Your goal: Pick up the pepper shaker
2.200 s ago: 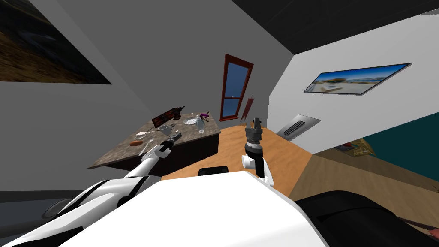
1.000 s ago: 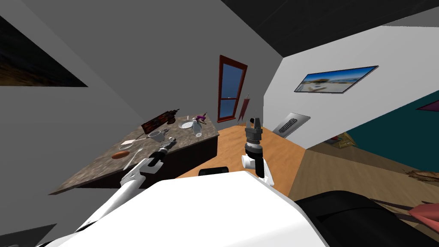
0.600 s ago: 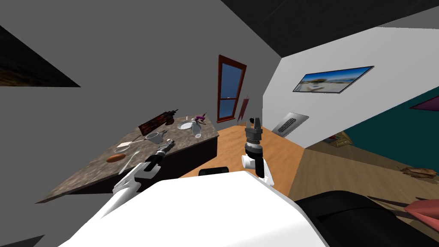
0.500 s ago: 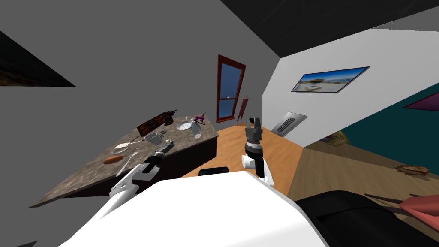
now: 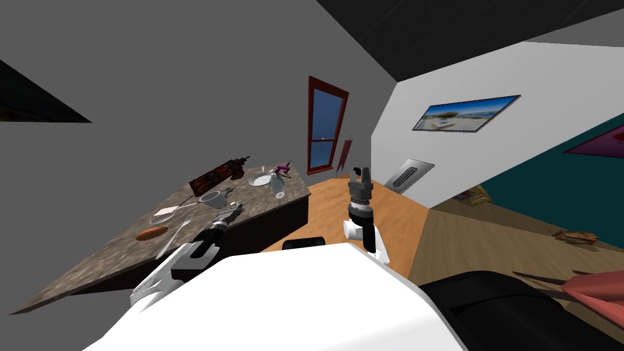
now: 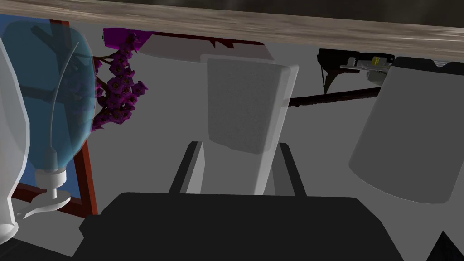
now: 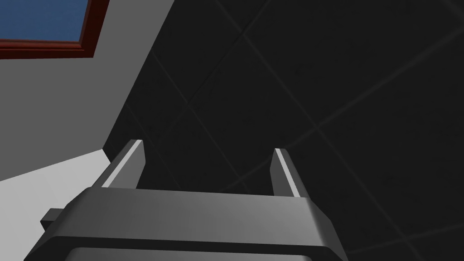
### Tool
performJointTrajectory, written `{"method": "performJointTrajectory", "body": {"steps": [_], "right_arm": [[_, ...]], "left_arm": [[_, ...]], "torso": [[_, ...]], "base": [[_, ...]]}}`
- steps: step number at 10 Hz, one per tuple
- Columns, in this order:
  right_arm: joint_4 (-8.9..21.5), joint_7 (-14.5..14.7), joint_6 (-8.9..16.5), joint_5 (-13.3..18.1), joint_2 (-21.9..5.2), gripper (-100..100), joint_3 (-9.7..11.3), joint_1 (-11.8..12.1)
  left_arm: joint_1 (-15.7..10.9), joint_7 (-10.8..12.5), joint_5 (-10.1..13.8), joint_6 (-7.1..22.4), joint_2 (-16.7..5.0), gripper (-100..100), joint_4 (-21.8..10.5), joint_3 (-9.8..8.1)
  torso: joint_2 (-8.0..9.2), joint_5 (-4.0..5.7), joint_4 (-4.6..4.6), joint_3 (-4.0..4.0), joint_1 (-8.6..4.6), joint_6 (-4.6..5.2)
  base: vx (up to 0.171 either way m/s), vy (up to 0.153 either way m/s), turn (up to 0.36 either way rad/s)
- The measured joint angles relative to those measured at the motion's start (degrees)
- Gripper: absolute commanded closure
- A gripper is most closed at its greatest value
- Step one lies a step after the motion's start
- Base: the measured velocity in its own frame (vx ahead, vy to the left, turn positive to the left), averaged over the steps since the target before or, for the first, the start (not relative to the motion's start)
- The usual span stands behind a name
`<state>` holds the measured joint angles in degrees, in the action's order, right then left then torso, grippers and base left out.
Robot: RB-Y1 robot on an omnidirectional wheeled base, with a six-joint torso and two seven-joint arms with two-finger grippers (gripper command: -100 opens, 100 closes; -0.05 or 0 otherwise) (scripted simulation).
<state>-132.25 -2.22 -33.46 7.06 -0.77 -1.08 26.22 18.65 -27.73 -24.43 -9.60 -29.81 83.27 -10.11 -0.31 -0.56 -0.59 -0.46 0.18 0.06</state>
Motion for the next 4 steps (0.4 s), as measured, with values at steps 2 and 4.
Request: {"method": "performJointTrajectory", "body": {"steps": [2, 4], "right_arm": [[0.0, 0.0, 0.0, 0.0, 0.0, 0, 0.0, 0.0], [0.0, 0.0, 0.0, 0.0, 0.0, 0, 0.0, 0.0]], "left_arm": [[3.75, 0.38, -0.32, 0.84, 0.47, 100, 3.86, -1.06], [4.31, 0.43, -0.35, 0.91, 0.35, 0, 4.75, -1.2]], "torso": [[-0.05, 0.01, -0.01, -0.03, -0.01, -0.01], [-0.02, 0.0, 0.0, -0.01, -0.02, 0.01]], "base": [[0.028, 0.01, -0.013], [0.004, 0.001, 0.002]]}}
